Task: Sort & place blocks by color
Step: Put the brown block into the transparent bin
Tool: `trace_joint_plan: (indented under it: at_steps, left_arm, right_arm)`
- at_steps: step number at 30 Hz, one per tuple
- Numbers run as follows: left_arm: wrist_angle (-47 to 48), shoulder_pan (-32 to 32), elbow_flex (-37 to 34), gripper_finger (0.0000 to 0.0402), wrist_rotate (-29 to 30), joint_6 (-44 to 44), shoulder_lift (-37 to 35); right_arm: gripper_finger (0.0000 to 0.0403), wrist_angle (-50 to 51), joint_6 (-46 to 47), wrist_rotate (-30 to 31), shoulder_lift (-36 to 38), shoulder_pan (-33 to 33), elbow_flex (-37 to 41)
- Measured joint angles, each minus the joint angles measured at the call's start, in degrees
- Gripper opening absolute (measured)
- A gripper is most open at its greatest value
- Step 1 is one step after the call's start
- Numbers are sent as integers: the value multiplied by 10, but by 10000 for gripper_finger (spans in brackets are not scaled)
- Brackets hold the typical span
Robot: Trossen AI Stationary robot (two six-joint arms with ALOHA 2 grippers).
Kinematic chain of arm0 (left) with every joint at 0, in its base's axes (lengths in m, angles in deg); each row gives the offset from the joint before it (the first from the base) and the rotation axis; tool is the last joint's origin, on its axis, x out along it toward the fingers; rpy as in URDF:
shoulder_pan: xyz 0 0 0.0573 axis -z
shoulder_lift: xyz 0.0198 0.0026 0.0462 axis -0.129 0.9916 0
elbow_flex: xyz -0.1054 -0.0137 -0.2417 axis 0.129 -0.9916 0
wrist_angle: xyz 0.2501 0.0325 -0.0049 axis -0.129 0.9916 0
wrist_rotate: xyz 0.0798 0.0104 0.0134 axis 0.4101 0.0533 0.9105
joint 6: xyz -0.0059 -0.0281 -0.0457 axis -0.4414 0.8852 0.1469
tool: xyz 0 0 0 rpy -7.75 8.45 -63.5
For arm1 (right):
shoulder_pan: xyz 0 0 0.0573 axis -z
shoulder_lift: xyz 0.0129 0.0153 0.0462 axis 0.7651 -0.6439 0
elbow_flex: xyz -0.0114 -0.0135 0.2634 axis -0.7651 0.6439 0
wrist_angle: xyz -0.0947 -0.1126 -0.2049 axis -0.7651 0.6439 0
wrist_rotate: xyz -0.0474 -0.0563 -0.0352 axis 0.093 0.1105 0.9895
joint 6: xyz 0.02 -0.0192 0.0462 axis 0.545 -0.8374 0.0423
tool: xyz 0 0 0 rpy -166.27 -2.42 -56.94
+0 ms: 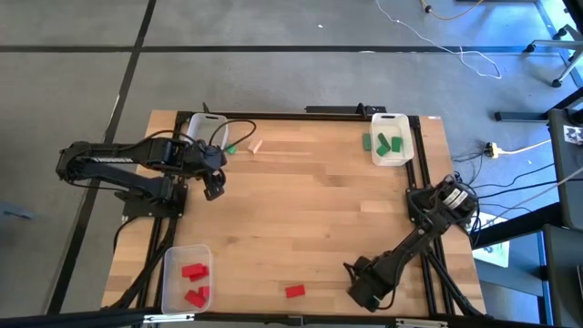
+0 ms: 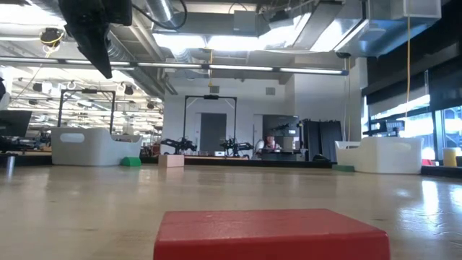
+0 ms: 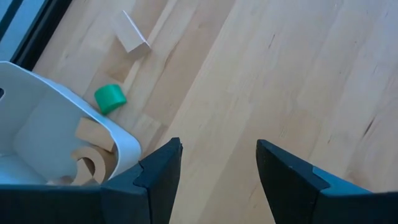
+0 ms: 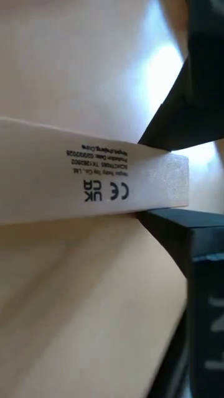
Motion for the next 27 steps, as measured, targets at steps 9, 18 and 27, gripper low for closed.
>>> trace_joint_plan:
  at_steps: [9, 18, 27]
  left_arm:
    - [0, 0, 0, 199, -27, 32, 0]
    - [-55, 0, 0, 199, -89, 110, 0]
    - [-187, -35, 0, 199, -91, 129, 0]
  right_arm:
    - [127, 145, -81, 183, -7, 72, -73]
    - [127, 231, -173, 319, -4, 171, -153]
    - [127, 257, -321, 463, -4, 272, -254]
